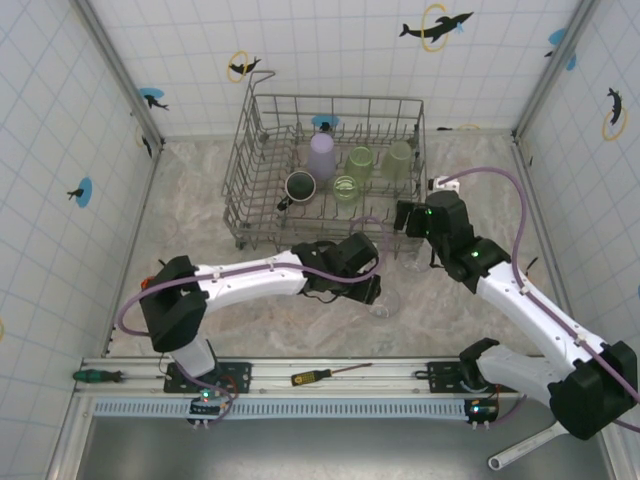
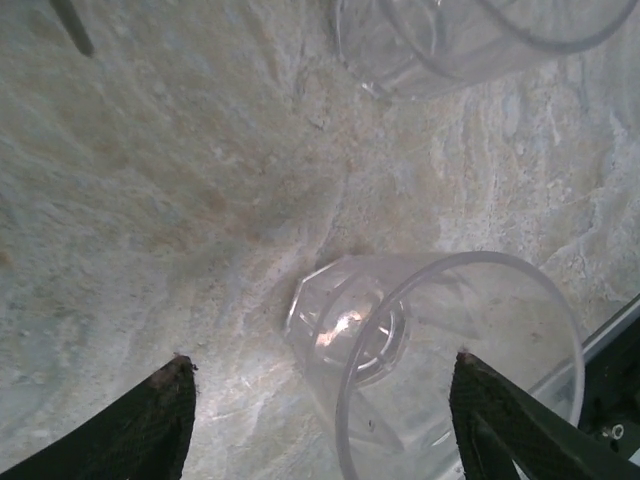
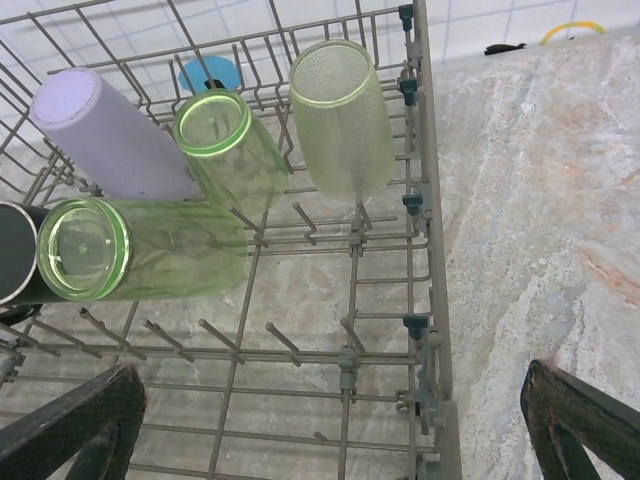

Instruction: Load the cups into the dish rack

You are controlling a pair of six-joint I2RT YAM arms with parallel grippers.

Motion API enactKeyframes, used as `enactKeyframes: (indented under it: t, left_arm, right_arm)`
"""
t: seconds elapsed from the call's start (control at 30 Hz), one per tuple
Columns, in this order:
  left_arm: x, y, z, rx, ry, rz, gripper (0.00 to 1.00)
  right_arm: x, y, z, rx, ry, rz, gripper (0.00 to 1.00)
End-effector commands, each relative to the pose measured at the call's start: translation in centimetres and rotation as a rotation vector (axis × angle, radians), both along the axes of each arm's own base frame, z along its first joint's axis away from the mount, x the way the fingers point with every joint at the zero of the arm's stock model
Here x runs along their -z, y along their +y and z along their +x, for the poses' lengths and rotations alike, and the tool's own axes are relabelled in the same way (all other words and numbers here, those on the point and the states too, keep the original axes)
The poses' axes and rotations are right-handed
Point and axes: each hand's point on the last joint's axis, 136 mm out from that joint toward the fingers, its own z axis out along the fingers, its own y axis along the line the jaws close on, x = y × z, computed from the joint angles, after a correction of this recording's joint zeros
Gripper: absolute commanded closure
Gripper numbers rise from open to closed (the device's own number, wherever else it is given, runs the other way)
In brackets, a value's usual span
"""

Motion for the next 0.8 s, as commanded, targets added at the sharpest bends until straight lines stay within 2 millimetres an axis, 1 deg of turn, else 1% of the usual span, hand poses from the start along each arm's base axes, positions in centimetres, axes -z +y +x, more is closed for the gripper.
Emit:
enactKeyframes:
  t: [0.0,0.07,0.13,0.23,0.37,0.53,0.77]
  left_arm:
    - [1.0,-0.4,-0.6,0.040,0.013,0.046,0.43]
    - [1.3,-0.2,-0.3,0.037,0.007,0.071,0.49]
    - [1.5,-0.2,0.0,0.036,-0.005,0.092,0.58]
    - [1.4,-0.2,0.4,0.033,-0.018,0.107,0.76]
    - [1.0,-0.6,0.4,0.045,-0.018,0.105,1.00]
    - [-0.1,-0.5,0.5,0.060,-0.034,0.115,1.00]
    - [-2.6,-0.8,1.2,0.069,-0.077,0.104,1.00]
  right_arm:
    - [-0.2,-0.3,-0.2,0.002,-0.009,0.010,0.00]
    - [-0.2,-0.2,0.0,-0.001,-0.006,0.009,0.00]
    - [-0.3,-0.1,0.1,-0.004,-0.006,0.009,0.00]
    - [-0.5,-0.1,0.2,-0.005,-0.006,0.005,0.00]
    - [-0.5,0.0,0.3,-0.008,-0.005,0.008,0.00]
    - [-0.7,0.0,0.3,-0.007,-0.006,0.019,0.00]
    - [-1.1,0.2,0.3,-0.020,-0.008,0.026,0.00]
